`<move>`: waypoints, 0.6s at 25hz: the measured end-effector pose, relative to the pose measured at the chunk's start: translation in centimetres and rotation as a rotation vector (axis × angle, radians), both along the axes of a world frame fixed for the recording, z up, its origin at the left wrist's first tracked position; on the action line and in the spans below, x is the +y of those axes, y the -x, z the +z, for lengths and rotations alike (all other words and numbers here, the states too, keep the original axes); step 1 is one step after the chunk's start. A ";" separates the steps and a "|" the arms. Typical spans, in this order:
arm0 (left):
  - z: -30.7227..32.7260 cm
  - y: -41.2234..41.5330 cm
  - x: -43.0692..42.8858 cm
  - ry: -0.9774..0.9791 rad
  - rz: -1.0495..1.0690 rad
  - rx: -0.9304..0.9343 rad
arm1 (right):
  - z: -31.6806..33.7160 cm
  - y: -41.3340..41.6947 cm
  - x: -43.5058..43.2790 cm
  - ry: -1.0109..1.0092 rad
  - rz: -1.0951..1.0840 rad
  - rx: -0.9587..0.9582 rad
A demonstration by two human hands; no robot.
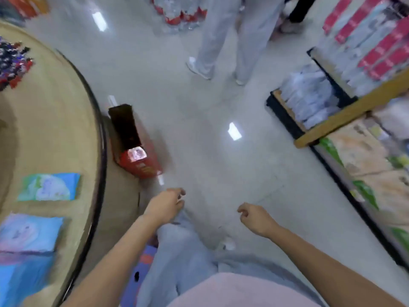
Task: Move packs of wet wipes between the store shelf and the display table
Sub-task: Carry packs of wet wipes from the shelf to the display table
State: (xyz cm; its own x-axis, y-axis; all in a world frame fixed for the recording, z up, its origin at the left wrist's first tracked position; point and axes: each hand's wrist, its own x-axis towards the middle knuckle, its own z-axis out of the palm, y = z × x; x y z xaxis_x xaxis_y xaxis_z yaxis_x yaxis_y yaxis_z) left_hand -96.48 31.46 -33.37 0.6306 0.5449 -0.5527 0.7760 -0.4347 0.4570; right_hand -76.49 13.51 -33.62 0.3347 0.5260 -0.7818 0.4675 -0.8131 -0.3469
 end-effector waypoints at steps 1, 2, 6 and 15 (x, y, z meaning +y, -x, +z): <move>0.4 -2.3 -1.8 0.013 -0.042 -0.001 | 0.2 -1.3 -3.5 0.006 -0.096 0.010; 0.5 -5.0 -4.1 0.038 -0.104 -0.014 | 0.5 -2.5 -7.6 0.003 -0.206 0.010; 1.1 -14.6 -11.7 0.106 -0.344 -0.031 | 1.0 -5.8 -19.8 -0.019 -0.613 -0.019; 1.3 -37.7 -25.6 0.196 -0.787 -0.016 | 3.1 -15.0 -36.4 -0.140 -1.357 -0.101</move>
